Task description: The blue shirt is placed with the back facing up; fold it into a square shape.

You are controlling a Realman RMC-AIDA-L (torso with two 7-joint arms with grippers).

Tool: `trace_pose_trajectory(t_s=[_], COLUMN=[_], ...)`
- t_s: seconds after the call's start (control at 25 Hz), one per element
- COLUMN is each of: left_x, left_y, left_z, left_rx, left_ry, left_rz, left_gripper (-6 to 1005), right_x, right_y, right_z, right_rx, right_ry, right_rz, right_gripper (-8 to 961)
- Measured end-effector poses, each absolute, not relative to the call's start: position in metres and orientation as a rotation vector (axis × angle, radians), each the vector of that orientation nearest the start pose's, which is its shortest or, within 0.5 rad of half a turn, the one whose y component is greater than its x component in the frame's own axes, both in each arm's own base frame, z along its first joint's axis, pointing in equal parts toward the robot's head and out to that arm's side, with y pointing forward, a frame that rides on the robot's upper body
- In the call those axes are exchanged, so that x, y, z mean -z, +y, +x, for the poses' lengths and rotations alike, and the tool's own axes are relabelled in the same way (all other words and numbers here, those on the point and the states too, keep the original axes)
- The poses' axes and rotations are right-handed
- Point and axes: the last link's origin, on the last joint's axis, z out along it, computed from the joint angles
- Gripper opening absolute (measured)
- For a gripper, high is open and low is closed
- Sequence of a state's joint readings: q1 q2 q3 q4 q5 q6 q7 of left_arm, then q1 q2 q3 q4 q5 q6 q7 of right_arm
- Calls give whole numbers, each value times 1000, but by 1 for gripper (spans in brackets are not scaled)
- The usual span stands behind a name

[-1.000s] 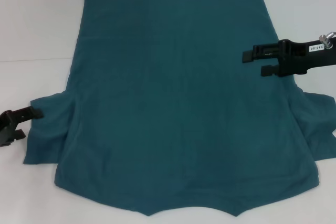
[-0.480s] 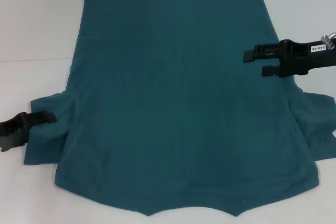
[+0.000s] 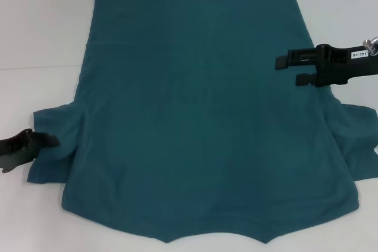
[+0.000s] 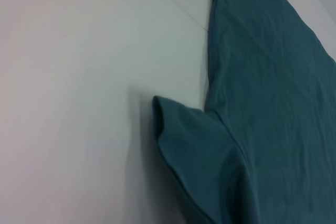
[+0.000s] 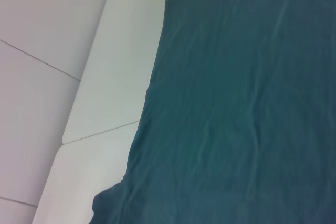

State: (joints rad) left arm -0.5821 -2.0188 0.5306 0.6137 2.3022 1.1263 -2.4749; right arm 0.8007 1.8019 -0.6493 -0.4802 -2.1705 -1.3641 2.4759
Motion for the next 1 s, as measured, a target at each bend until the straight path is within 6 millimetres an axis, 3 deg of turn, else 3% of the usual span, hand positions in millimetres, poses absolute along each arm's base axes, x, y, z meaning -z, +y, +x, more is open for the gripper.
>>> trace_pose_trajectory(t_s=[0.56,0.84,1.0], left_x=[-39,-61,-72], left_y=[373,384,387], left_z=[-339,-343,-343], left_rx=[-717,-489,-475], left_ry=[2606,2647,2669], left_rz=[2450,2606,2633], left_gripper=[19,21,21], right_x=[-87,-87,-86], right_y=[426,425,425], right_z=[256,258,257], right_rx=[-575,-575,-576], right_ry=[1812,1822,1823], right_rz=[-2138,-2132,-2133], right_gripper=[927,927,927])
